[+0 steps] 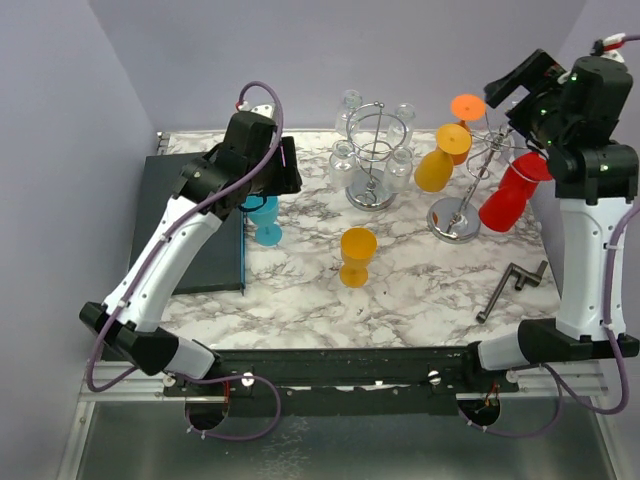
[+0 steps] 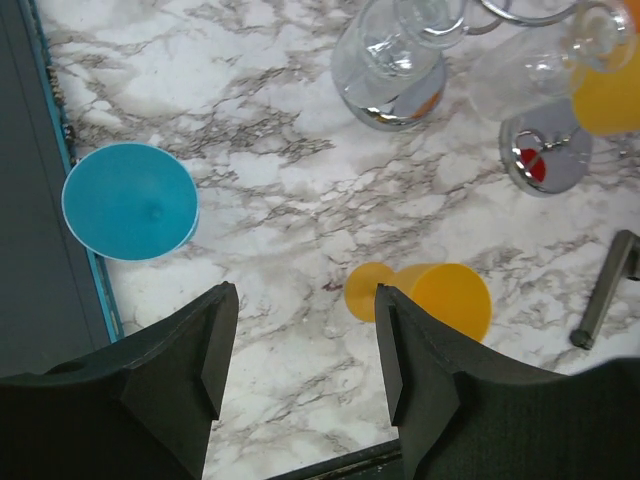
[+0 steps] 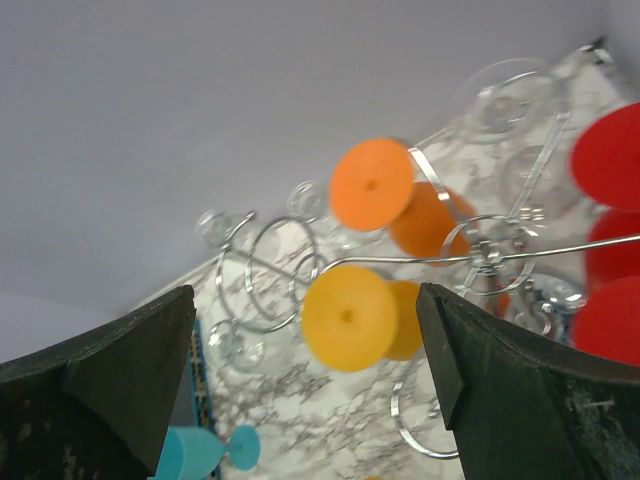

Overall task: Take the wine glass off the wine glass rack
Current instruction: Pick up the wine glass from the wine rack.

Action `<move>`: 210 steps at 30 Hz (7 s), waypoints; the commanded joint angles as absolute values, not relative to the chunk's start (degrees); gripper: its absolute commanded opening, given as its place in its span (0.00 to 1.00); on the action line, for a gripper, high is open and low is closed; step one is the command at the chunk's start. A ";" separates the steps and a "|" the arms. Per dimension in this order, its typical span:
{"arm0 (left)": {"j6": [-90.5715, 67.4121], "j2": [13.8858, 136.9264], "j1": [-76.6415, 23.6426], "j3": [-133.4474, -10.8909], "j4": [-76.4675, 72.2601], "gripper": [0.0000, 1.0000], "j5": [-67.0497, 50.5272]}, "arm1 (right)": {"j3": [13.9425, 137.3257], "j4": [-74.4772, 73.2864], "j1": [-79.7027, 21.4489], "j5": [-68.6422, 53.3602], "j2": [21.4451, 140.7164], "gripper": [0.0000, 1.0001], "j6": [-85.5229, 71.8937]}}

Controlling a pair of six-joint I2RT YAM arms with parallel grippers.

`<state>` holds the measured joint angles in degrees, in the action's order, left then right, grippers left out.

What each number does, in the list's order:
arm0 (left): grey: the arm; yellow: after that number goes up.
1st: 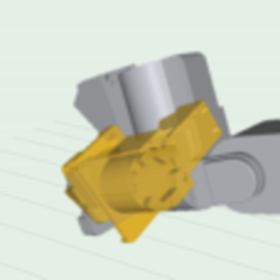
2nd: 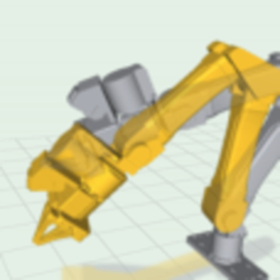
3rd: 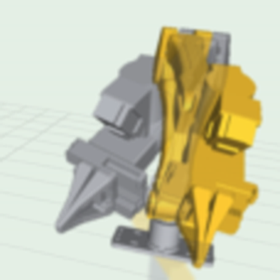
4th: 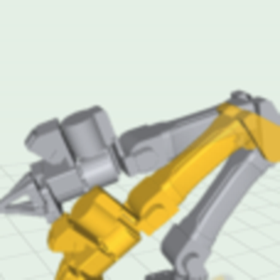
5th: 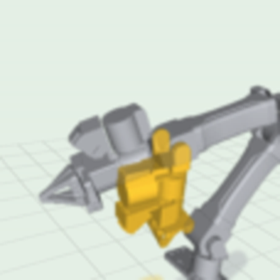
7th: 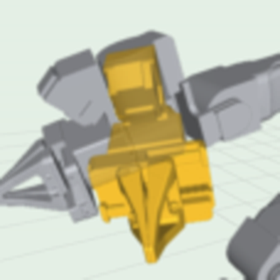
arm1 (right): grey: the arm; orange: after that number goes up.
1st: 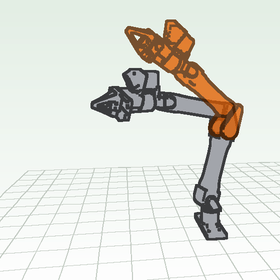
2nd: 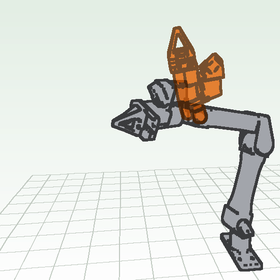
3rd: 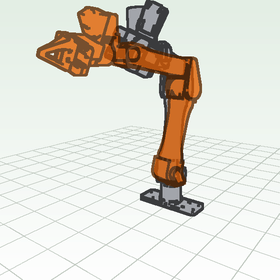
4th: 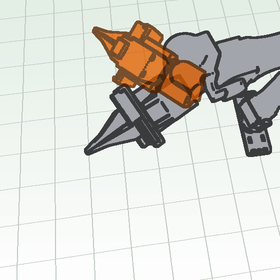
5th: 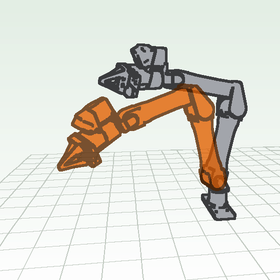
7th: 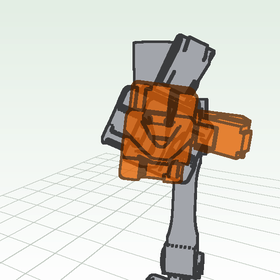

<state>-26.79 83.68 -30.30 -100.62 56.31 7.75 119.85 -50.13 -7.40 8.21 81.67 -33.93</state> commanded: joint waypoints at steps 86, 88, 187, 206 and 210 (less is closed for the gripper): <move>-30.49 59.54 -33.55 -72.86 31.59 0.63 -17.33 | 85.05 -46.05 36.21 -23.63 68.91 0.18 -52.93; -30.41 59.67 -33.51 -72.83 31.62 0.63 -17.14 | 85.32 -46.39 36.22 -23.60 68.72 0.16 -53.08; -29.37 59.25 -33.57 -74.18 33.47 0.64 -14.67 | 73.93 -29.73 36.34 -21.08 61.21 0.00 -67.91; -28.88 59.74 -33.57 -74.27 33.44 0.64 -14.11 | 76.93 -33.85 36.31 -17.06 61.81 0.01 -65.85; -28.83 59.85 -33.50 -74.03 33.48 0.64 -13.97 | 77.94 -35.67 36.32 -17.92 62.18 0.01 -64.72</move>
<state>-29.74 59.75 -33.39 -73.17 32.91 -15.27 75.42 -34.11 36.07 -19.68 61.89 -66.89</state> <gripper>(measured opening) 0.637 0.012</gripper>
